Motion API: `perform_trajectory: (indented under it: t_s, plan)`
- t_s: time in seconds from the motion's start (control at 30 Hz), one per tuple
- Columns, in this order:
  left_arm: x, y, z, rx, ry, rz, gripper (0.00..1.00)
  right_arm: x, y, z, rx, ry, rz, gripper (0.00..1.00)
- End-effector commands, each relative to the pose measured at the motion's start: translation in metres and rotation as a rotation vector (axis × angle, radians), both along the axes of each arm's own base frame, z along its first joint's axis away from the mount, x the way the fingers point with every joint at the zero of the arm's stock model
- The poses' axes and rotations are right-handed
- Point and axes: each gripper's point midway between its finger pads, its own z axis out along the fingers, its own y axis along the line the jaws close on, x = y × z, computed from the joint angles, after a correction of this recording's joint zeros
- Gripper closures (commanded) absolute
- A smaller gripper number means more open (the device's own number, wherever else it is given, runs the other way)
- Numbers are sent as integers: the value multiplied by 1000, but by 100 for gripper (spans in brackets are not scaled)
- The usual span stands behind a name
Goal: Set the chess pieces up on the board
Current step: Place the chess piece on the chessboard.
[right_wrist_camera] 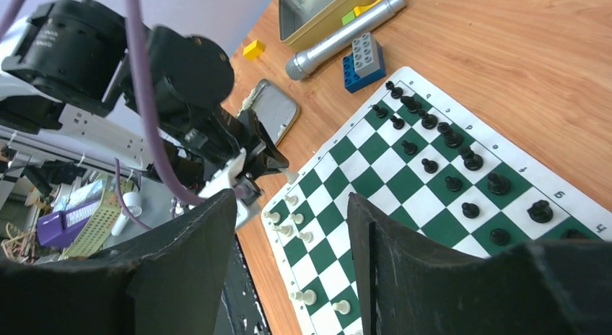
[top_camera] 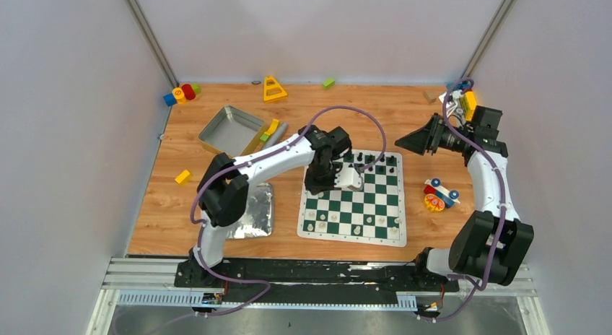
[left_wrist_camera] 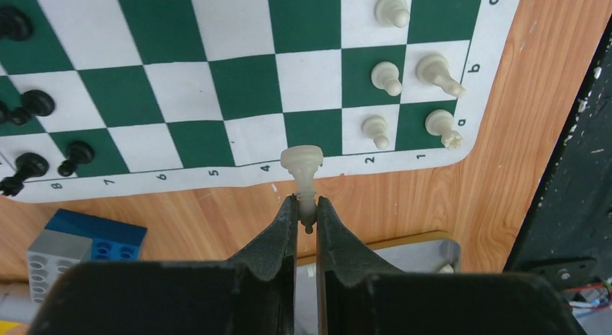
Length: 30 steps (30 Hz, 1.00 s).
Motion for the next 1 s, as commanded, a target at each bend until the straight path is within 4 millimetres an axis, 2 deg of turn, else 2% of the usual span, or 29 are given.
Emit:
perform_trajectory:
  t_s: [0.0,0.2,0.4,0.63,0.97]
  plan:
    - [-10,11,9,152,-11,-2,100,-11,-4,10,32,-62,26,42]
    - [-16,6,-9,278,21,-8,100,-12,-5,11,41,-67,31,42]
    - [-13,-2,-24,346,6,-1,100,-14,-4,10,48,-66,39,42]
    - [-15,-15,-34,362,6,-6,96,-14,-4,9,52,-61,40,43]
    - [-18,-19,-50,408,19,-4,93,-13,-5,7,56,-51,41,43]
